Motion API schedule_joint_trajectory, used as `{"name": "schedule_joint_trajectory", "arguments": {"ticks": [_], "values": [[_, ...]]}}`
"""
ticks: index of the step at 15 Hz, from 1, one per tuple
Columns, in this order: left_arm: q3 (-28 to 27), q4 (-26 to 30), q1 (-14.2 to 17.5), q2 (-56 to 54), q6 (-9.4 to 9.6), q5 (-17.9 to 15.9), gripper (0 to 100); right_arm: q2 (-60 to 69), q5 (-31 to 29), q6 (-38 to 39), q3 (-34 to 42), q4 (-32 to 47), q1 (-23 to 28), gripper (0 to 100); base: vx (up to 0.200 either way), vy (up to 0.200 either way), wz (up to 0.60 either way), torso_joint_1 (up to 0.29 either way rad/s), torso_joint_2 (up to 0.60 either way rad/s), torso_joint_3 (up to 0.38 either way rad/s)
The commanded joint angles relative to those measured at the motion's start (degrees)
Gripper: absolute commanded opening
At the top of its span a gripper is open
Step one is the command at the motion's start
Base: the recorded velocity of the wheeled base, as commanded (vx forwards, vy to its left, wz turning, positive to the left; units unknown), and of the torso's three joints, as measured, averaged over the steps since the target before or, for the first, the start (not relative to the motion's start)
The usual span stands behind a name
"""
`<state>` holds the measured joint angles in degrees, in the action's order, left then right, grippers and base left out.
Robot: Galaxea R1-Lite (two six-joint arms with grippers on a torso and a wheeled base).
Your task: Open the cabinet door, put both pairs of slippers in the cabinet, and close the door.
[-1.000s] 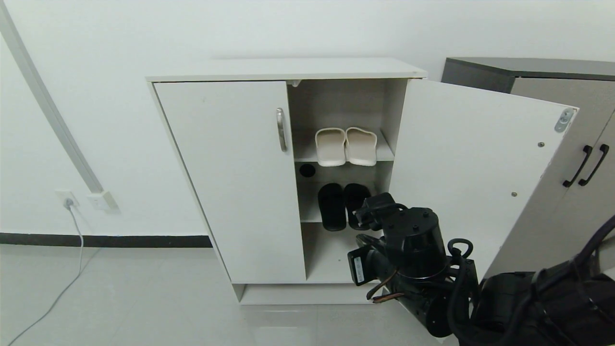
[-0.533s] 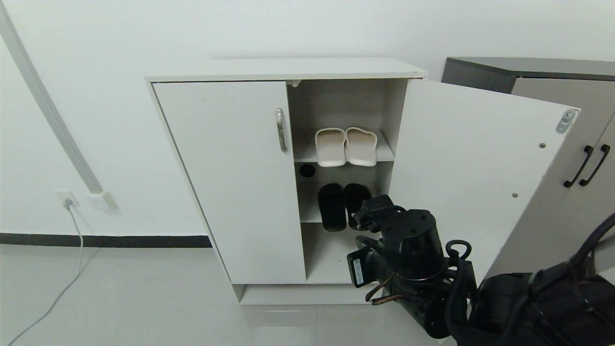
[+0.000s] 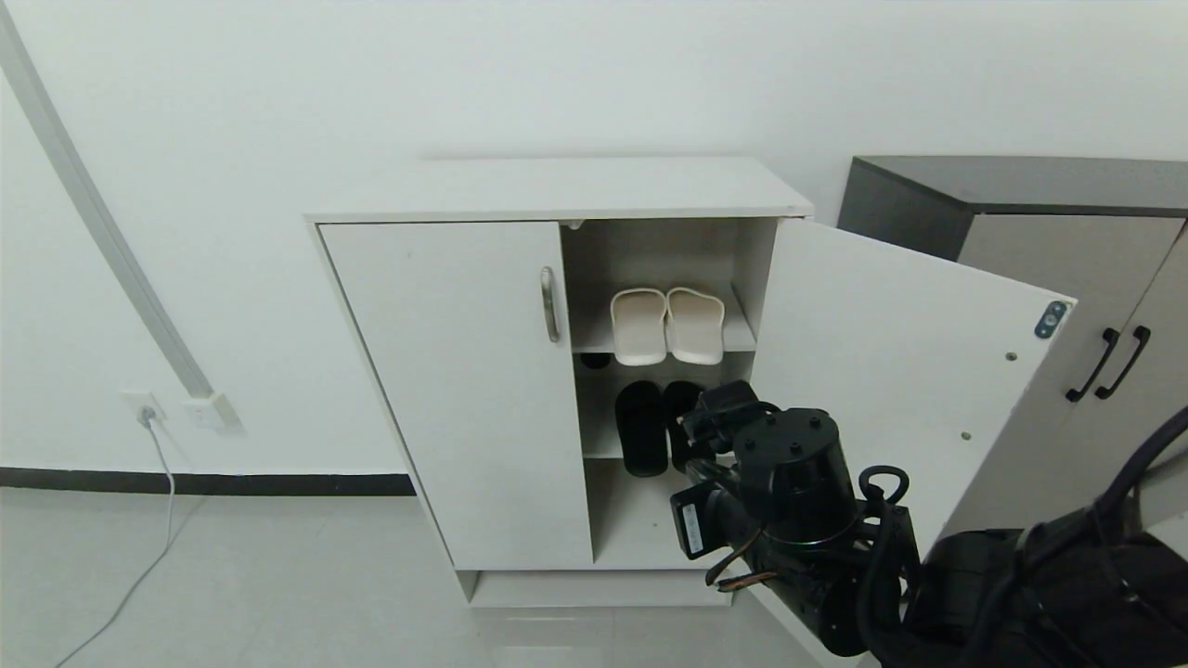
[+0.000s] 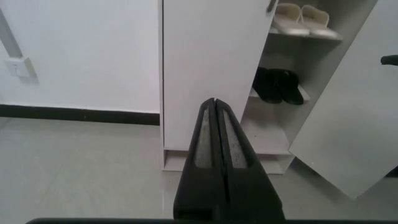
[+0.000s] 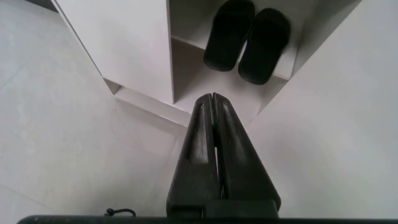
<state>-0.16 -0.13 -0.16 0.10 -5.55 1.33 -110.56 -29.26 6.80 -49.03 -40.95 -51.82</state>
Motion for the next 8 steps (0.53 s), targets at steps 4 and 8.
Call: {"name": "schedule_joint_trajectory", "arguments": {"ticks": [4,8], "values": [[-0.02,-0.04,-0.02,0.08,0.01,-0.01,0,-0.19,-0.01,-0.03,0.08,-0.01,-0.03,0,0.0,0.0,0.0,0.134,-0.47,-0.333],[-0.02,-0.04,-0.02,0.08,0.01,-0.01,0,-0.19,-0.01,-0.03,0.16,-0.01,-0.03,0,0.0,0.0,0.0,0.166,-0.48,-0.315]]}}
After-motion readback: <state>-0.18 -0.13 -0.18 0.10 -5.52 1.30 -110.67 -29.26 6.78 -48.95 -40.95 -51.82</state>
